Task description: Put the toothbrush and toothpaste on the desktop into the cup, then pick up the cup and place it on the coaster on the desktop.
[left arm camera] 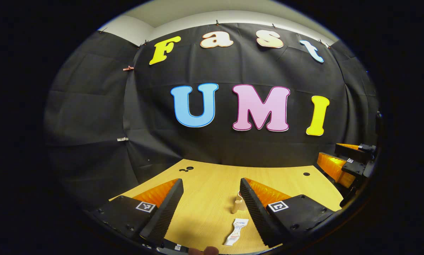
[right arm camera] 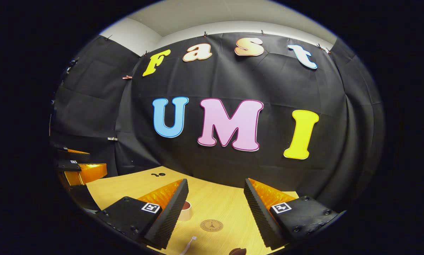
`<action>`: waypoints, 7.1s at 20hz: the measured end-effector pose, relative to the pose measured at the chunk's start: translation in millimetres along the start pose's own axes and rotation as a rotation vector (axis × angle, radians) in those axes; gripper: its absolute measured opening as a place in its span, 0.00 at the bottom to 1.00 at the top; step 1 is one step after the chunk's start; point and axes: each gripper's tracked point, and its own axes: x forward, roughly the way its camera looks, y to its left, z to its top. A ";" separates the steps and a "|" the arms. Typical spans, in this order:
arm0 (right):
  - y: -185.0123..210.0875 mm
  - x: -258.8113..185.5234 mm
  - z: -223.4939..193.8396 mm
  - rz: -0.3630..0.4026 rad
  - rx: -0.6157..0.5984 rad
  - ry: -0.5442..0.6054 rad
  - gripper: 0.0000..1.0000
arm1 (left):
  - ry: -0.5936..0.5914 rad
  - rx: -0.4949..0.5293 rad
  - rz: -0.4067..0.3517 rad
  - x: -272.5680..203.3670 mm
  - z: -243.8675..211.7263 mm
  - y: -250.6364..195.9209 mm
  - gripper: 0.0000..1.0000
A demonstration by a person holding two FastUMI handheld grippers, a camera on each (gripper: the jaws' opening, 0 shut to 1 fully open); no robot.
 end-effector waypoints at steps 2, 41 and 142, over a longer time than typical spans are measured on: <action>-2.0 4.0 1.8 -0.009 -0.004 0.001 0.97 | 0.000 0.002 -0.007 2.4 0.2 1.7 0.99; -72.9 -19.0 -85.4 -0.238 -0.001 0.174 0.97 | 0.848 0.144 -0.322 75.3 -302.3 -91.4 0.82; -12.6 -6.6 -192.9 0.016 0.743 0.552 0.05 | 0.396 -0.164 -0.518 261.8 -171.9 -149.4 0.29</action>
